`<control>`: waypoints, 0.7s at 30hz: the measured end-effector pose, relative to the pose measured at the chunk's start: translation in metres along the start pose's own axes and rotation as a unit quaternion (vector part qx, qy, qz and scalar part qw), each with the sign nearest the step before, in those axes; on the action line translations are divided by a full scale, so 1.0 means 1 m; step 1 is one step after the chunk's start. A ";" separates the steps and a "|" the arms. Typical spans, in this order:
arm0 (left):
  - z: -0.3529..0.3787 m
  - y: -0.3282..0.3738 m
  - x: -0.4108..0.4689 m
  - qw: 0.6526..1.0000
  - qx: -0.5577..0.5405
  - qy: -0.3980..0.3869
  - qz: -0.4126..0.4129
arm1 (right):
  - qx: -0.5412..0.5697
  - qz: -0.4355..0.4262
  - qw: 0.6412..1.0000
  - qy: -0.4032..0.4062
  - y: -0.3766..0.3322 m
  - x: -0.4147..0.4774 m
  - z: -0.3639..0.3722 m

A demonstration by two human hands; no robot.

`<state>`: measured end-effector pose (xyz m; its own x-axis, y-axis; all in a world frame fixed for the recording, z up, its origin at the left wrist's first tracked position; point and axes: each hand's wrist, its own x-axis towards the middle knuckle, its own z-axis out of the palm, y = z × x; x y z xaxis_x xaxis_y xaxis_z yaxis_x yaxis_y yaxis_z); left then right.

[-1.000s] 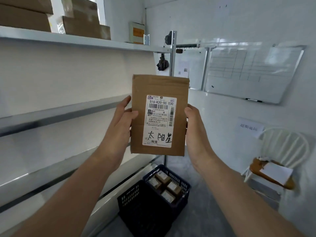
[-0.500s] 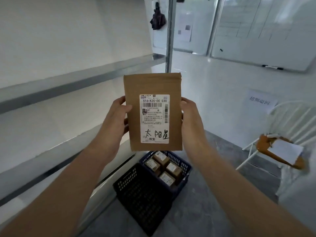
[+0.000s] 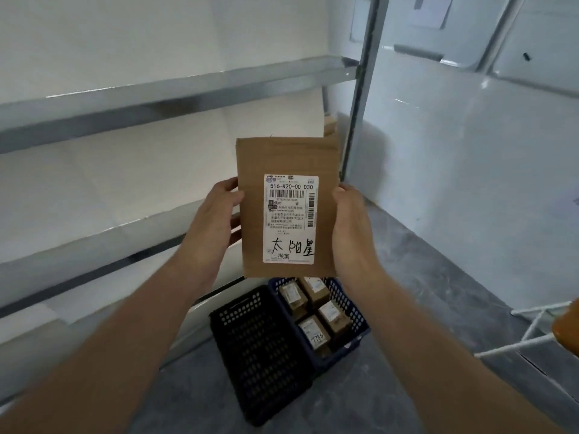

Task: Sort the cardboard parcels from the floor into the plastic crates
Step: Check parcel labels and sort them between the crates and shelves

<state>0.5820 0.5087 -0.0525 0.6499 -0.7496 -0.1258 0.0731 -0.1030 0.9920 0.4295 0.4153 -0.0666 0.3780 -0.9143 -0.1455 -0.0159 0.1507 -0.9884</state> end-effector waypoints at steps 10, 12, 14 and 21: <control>-0.006 -0.052 0.063 0.989 0.019 0.114 -0.089 | -0.075 0.078 0.991 -0.081 0.039 0.097 0.032; -0.016 -0.070 0.083 0.984 0.024 0.134 -0.111 | -0.083 0.085 0.989 -0.090 0.055 0.114 0.049; -0.025 -0.090 0.106 0.980 0.029 0.142 -0.135 | -0.081 0.109 0.987 -0.086 0.076 0.131 0.062; -0.041 -0.159 0.171 0.970 0.050 0.118 -0.205 | -0.046 0.206 0.977 -0.030 0.166 0.184 0.091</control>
<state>0.7121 0.4235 -0.2313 0.7375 -0.4629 -0.4917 0.2955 -0.4335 0.8514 0.5810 0.3061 -0.2533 0.3763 -0.7590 -0.5314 -0.2602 0.4639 -0.8468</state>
